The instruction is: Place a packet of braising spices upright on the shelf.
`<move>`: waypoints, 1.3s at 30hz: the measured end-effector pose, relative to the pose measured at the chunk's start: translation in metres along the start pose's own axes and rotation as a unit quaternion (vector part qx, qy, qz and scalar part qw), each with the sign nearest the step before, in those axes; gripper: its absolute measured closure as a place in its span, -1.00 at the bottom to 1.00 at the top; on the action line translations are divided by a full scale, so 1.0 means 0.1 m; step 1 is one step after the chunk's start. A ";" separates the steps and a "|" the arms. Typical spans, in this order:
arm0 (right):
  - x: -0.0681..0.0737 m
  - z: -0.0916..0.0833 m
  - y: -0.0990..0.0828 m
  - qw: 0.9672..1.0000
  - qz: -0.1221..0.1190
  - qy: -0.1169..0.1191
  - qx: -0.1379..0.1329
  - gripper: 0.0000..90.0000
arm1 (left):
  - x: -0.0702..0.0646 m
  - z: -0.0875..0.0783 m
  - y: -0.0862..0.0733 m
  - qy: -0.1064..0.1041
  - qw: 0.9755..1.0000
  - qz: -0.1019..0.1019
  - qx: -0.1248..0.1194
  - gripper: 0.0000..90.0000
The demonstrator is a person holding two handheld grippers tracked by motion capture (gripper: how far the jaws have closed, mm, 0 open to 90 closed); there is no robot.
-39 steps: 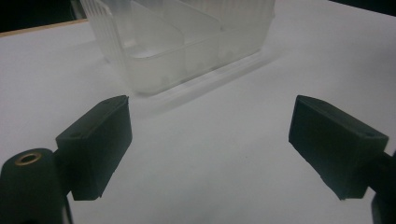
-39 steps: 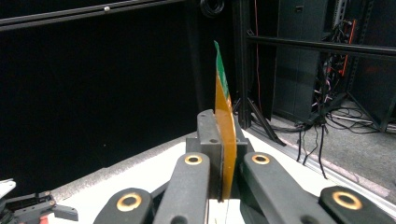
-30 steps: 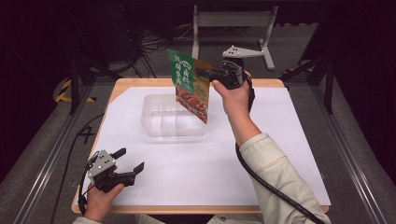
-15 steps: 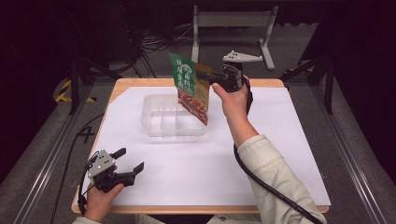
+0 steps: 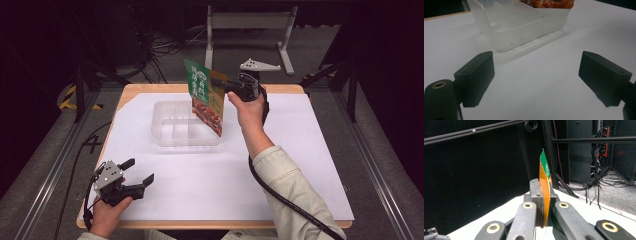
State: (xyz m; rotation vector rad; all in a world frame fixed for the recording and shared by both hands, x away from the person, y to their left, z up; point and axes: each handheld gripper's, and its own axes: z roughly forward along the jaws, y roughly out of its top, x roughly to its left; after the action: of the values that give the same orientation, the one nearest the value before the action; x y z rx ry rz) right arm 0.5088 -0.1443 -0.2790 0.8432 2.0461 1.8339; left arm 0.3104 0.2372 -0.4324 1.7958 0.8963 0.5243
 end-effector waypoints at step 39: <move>-0.04 0.07 -0.25 0.999 0.003 -0.004 0.040 0.97 | -0.01 0.01 0.00 -0.003 1.000 -0.002 0.005 -0.69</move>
State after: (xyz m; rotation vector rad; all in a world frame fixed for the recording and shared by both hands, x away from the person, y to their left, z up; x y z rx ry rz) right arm 0.5101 -0.1418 -0.3054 0.8771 2.1260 1.7597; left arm 0.3108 0.2362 -0.4331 1.8021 0.9005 0.5126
